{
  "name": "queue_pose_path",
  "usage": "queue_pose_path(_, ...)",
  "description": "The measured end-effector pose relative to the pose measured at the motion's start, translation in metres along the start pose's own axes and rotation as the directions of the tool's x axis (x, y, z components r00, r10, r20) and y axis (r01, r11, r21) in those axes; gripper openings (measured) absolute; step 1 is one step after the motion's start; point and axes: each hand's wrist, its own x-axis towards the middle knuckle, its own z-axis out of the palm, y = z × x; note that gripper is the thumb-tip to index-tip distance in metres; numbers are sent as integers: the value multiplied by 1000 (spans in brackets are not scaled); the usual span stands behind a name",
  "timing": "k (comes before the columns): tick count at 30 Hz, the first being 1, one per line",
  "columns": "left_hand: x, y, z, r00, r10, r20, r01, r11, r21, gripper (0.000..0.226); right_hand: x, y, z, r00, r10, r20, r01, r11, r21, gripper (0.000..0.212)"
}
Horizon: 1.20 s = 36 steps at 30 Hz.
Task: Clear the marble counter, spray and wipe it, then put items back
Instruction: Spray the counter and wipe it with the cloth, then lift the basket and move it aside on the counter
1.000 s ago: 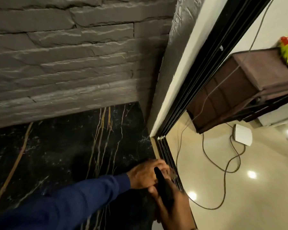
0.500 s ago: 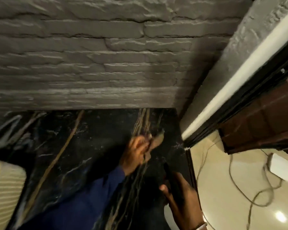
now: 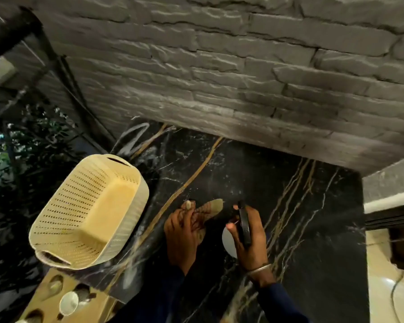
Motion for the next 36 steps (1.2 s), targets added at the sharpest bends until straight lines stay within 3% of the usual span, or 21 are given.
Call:
queue_pose_path(3,7,-6,1,1000,4,4,-4,999,-41,72,5,-2,33,999,-2,-37,3,999,34,49)
queue_pose_path(8,9,-14,6,999,16,-48,-17,1000,-21,63,9,-3,63,997,-21,-81,23,1000,14,51)
queue_pose_path(15,11,-16,2,1000,7,10,-8,1000,3,73,8,-4,69,987,8,-158,-21,997,-79,62)
queue_pose_path(25,11,-15,0,1000,-7,18,7,1000,13,74,-2,-7,64,977,68,-202,-104,980,-171,54)
queue_pose_path(27,10,-12,-3,1000,-11,22,12,1000,-8,77,-5,-5,63,977,63,-203,-104,975,-197,63)
queue_pose_path(30,8,-14,-16,1000,15,24,-14,999,-49,87,-18,-4,55,961,87,-262,-148,964,-222,99)
queue_pose_path(33,6,-20,-46,995,94,45,-87,986,-145,95,-35,-30,41,923,-128,-363,-97,835,-541,105)
queue_pose_path(36,8,-38,-91,991,134,-15,-132,943,-306,85,-47,-100,57,884,-303,-355,83,851,-519,61)
